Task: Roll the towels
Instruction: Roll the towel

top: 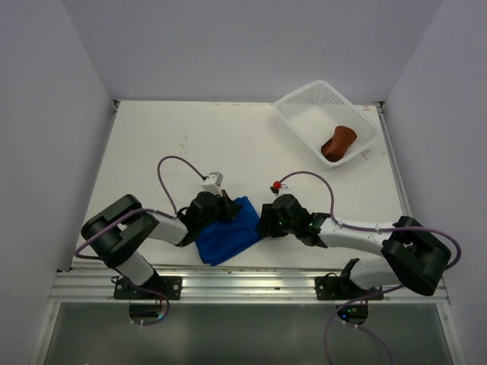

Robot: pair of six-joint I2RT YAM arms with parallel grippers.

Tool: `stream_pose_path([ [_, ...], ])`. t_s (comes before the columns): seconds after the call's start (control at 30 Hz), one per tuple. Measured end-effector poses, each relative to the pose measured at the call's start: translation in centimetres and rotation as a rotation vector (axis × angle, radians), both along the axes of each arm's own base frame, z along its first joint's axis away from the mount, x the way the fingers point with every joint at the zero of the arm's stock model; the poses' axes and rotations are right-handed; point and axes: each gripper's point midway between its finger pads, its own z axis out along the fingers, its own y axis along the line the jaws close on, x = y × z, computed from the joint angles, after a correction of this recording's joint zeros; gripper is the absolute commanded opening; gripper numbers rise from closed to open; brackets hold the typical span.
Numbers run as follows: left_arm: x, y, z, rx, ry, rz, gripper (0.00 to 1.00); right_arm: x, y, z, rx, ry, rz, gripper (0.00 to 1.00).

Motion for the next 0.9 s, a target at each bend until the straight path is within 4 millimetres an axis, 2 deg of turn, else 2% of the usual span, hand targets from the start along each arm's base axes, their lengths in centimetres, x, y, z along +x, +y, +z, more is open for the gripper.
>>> stream_pose_path([
  [0.07, 0.0, 0.0, 0.0, 0.000, 0.000, 0.001, 0.00, 0.0, 0.3, 0.1, 0.013, -0.003, 0.009, 0.30],
  [0.27, 0.0, 0.1, 0.0, 0.002, 0.000, 0.004, 0.00, -0.1, 0.6, 0.1, 0.028, -0.020, 0.040, 0.08],
  [0.4, -0.2, 0.3, 0.2, 0.004, 0.012, 0.009, 0.00, 0.0, 0.6, 0.1, 0.020, -0.031, 0.052, 0.01],
  [0.5, -0.5, 0.7, 0.4, 0.013, 0.037, 0.018, 0.03, 0.0, 0.5, 0.1, 0.010, -0.043, 0.064, 0.00],
  [0.57, -0.3, 0.9, 0.8, 0.015, 0.065, 0.027, 0.10, 0.1, 0.5, 0.1, 0.004, -0.052, 0.074, 0.00],
  [0.63, 0.0, 0.9, 1.6, 0.012, 0.079, 0.031, 0.22, 0.1, 0.5, 0.2, -0.003, -0.063, 0.083, 0.00],
  [0.77, 1.1, 1.0, 3.0, 0.023, 0.085, 0.047, 0.33, 0.1, 0.5, 0.2, -0.028, -0.087, 0.099, 0.00],
  [0.9, 1.2, 1.4, 3.1, 0.041, 0.110, 0.058, 0.44, 0.0, 0.8, 0.5, -0.062, -0.122, 0.121, 0.00],
])
